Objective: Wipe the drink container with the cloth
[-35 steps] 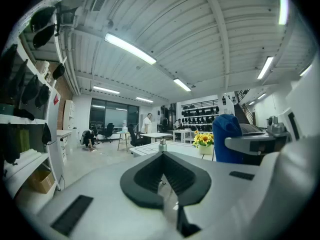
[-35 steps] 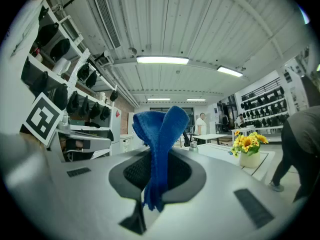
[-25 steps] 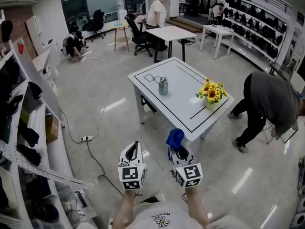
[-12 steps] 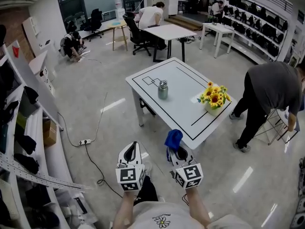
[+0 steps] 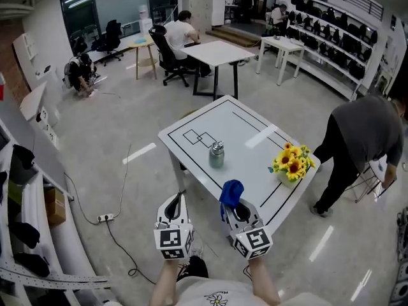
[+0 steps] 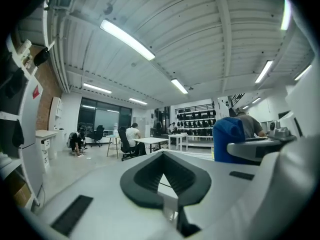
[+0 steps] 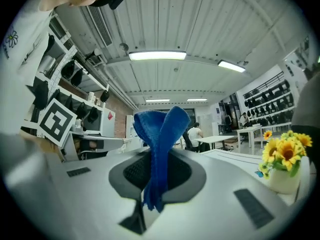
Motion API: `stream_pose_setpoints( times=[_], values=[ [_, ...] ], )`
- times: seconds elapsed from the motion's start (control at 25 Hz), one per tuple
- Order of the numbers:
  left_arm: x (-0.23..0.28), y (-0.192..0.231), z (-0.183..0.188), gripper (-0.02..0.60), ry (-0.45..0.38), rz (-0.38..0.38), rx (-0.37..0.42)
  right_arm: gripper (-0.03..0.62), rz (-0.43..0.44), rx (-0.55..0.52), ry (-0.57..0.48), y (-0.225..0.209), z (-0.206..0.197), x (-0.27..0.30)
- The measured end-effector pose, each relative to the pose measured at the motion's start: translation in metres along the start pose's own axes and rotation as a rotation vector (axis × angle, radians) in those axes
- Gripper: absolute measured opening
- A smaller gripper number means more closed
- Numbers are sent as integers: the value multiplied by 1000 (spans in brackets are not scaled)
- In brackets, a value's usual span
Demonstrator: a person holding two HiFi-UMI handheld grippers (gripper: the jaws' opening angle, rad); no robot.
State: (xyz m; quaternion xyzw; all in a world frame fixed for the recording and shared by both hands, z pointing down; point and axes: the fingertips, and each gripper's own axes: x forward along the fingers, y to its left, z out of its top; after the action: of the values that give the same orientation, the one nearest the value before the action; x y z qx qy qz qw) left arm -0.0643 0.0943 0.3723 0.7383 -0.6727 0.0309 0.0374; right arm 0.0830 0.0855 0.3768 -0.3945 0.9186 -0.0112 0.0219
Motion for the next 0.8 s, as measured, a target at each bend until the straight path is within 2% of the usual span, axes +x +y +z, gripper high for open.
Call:
stream_pose_setpoints(
  times=[0.4,0.56,0.8],
  values=[
    [142,71,22,-3,-5,-83,4,41,-72,-6,-14,-52,10,139],
    [175,84,23,-2,-5,-98,2,41,-95,21,-14,-68,5,167],
    [206,79,23,-2,3,-108,4,41,-95,9,-19,-88,7,186]
  ],
)
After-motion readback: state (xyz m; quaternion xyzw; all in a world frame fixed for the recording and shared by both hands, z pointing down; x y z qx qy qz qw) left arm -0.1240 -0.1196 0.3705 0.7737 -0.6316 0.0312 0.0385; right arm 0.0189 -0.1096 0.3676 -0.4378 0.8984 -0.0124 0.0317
